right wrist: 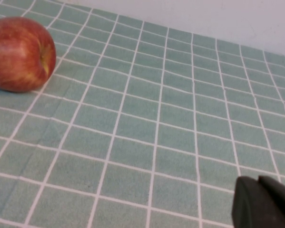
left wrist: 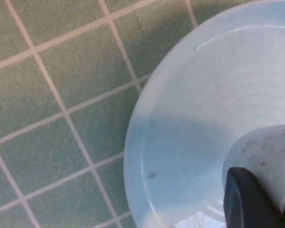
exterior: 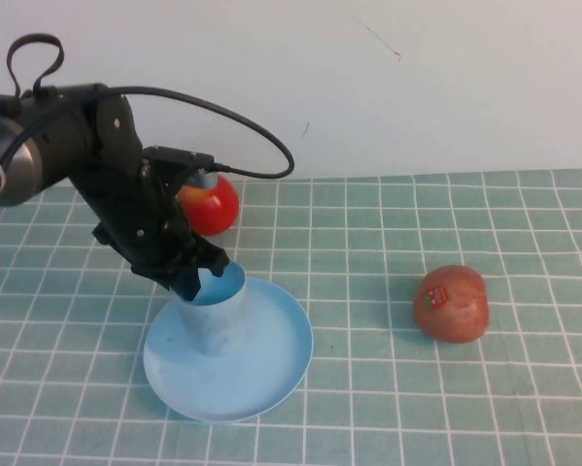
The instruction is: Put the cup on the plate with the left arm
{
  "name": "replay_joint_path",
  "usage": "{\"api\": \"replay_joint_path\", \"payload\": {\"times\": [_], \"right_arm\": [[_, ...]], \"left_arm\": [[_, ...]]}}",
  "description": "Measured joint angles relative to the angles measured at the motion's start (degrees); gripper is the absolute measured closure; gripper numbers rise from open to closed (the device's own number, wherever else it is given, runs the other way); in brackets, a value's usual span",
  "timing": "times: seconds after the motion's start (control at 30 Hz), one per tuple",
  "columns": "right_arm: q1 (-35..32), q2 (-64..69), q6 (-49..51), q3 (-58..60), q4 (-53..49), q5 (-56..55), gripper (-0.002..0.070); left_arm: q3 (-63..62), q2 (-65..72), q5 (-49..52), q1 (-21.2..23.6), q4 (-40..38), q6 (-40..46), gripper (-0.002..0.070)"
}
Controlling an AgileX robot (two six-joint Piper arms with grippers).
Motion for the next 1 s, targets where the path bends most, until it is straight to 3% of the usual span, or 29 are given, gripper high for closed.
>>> {"api": "replay_joint_path", "payload": {"times": [0.23,0.4,0.5,0.57,0.67,0.73,1.0], "right_arm": [[0.0,0.0,0.0,0.0,0.0,0.0,0.0678],[0.0,0.0,0.0,0.0,0.0,0.0,0.0678],[0.0,0.0,0.0,0.0,0.0,0.0,0.0678],[0.0,0.0,0.0,0.0,0.0,0.0,0.0678],[0.0,0.0,0.0,0.0,0.0,0.0,0.0678],[0.0,0.0,0.0,0.0,0.0,0.0,0.0678],[0.0,0.0,0.0,0.0,0.0,0.0,0.0678]], "left_arm": [[3.67,0.0,-6.49,0.0,-4.1,-0.16,0.0626],[3.85,-0.14,-5.12,0.0,-4.89,-0.16,0.0412],[3.94,-1.41,-4.16,0.0,-4.89,-0.65,0.0358],[3.94,-3.34,-4.16,0.0,-4.89,-0.92,0.0407],[3.94,-8.09,-4.41,0.0,-4.89,-1.23,0.0561],[3.94,-12.68,-4.7,0.0,-4.89,-1.23,0.0622],[4.07,-33.41,-4.7,0.0,-3.92,-3.99,0.0671]]}}
